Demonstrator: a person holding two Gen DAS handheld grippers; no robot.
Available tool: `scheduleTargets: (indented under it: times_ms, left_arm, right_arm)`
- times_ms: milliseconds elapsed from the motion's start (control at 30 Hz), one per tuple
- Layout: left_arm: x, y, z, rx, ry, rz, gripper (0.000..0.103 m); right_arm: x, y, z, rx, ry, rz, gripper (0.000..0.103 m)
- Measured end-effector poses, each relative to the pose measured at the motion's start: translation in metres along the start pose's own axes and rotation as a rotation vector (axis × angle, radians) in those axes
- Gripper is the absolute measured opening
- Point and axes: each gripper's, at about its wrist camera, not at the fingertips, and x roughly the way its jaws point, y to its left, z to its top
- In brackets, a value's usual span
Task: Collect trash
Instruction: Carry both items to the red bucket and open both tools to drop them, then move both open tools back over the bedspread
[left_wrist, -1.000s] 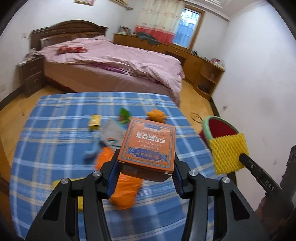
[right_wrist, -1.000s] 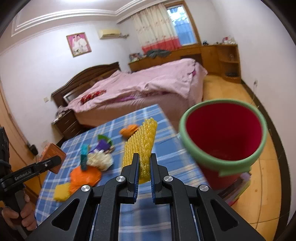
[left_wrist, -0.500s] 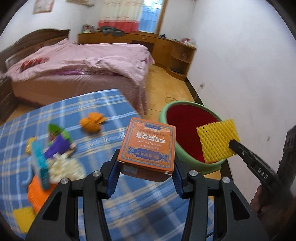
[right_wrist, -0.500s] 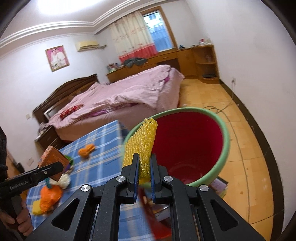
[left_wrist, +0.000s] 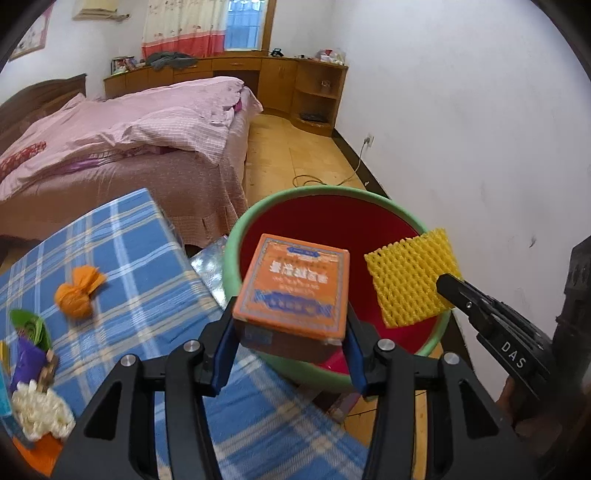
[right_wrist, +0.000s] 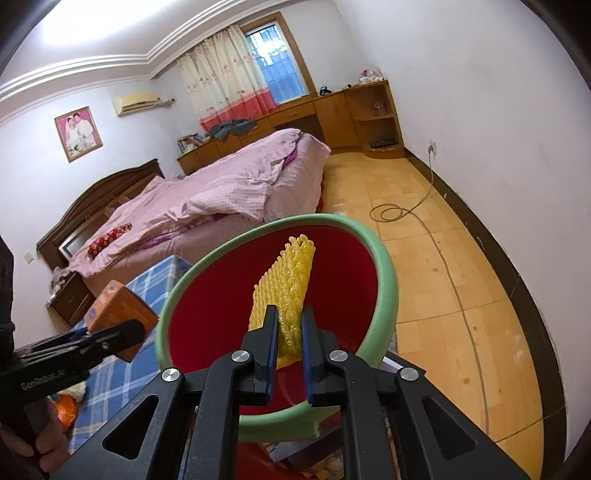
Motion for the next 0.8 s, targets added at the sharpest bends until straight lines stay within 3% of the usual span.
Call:
scheduleTargets:
  times_ms: [133,233,400,567,800]
  left_arm:
    - [0.011,0.002,0.003,-0.028,0.008,0.011,0.059]
    - [0.017,0.005,0.004,-0.056,0.01,0.003,0.06]
    - [0.014,0.012,0.001,-0.075,0.014,0.021,0.06]
    - [0.003,0.014,-0.003,-0.081,-0.014,0.048,0.06]
    - [-0.018,0.024,-0.01,-0.118,-0.024,0.074,0.06]
  right_arm:
    - [0.004,-0.005,0.0,0.017,-0.006,0.0,0.014]
    - [0.006,-0.005,-0.001,0.005,-0.018,-0.008,0.024]
    - [0.01,-0.01,-0.004,0.022,-0.009,0.01,0.029]
    - [0.006,-0.007,-0.004,0.027,-0.011,0.035,0.041]
    - [-0.01,0.001,-0.006,0.015,-0.022,0.056,0.042]
